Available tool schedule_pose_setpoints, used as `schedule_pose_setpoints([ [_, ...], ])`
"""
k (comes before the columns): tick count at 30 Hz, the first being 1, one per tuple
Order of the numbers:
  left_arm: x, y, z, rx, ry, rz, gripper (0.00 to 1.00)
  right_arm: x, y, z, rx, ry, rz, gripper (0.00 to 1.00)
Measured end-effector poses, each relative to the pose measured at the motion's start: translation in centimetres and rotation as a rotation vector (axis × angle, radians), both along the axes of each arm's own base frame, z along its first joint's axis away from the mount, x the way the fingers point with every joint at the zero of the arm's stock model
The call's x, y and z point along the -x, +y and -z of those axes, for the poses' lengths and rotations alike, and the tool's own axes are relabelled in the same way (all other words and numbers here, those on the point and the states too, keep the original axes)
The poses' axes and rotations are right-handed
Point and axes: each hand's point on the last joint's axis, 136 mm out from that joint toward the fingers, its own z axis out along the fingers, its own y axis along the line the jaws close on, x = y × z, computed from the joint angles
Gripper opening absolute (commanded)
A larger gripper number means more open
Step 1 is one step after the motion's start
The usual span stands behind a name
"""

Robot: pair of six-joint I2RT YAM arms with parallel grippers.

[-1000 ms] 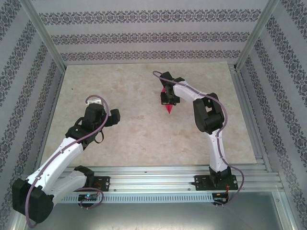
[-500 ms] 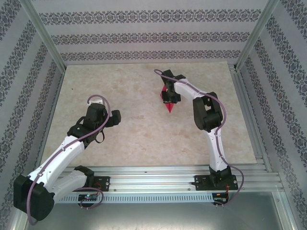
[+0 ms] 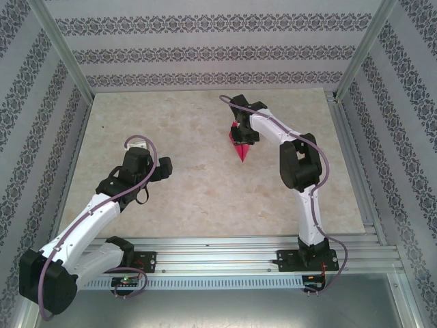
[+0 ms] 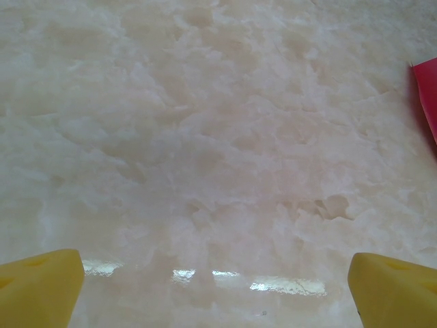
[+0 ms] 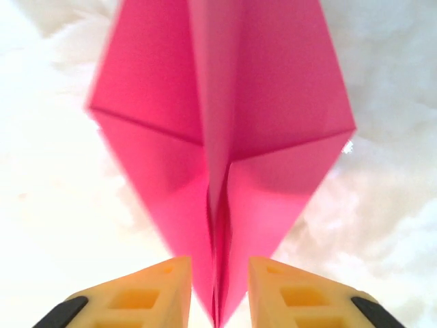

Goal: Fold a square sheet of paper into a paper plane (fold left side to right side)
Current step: Place the paper plane at the top-center of the table, then reset both arms

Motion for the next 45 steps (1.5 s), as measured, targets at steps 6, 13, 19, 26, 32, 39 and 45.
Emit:
schedule_pose_setpoints([
  [6, -0.1, 0.6, -0.3, -0.02, -0.016, -0.027, 1.0, 4.2, -0.3, -7.9, -0.06, -0.138, -0.033, 0.41],
  [13, 0.2, 3.5, -2.8, -0.061, -0.178, -0.149, 1.0, 9.6, -7.3, -11.8, -0.082, -0.341, 0.05, 0.56],
  [19, 0.2, 6.9, -1.8, -0.205, -0.291, -0.273, 1.0, 11.2, -16.6, -8.0, -0.011, -0.427, 0.247, 0.97],
  [26, -0.6, 9.7, 0.6, -0.4, -0.31, -0.344, 1.0, 11.1, -23.8, -4.7, 0.025, -0.6, 0.415, 0.98],
  [32, -2.9, 9.9, 2.8, -0.467, -0.299, -0.287, 1.0, 8.5, -23.5, -1.8, 0.016, -0.744, 0.343, 0.98],
  [39, -5.3, 8.5, 5.5, -0.476, -0.301, -0.123, 1.0, 5.2, -21.2, -2.9, 0.018, -0.868, 0.191, 0.98],
  [45, -7.0, 6.5, 5.8, -0.455, -0.355, 0.016, 1.0, 5.0, -21.2, -4.4, 0.013, -1.019, 0.176, 0.98],
])
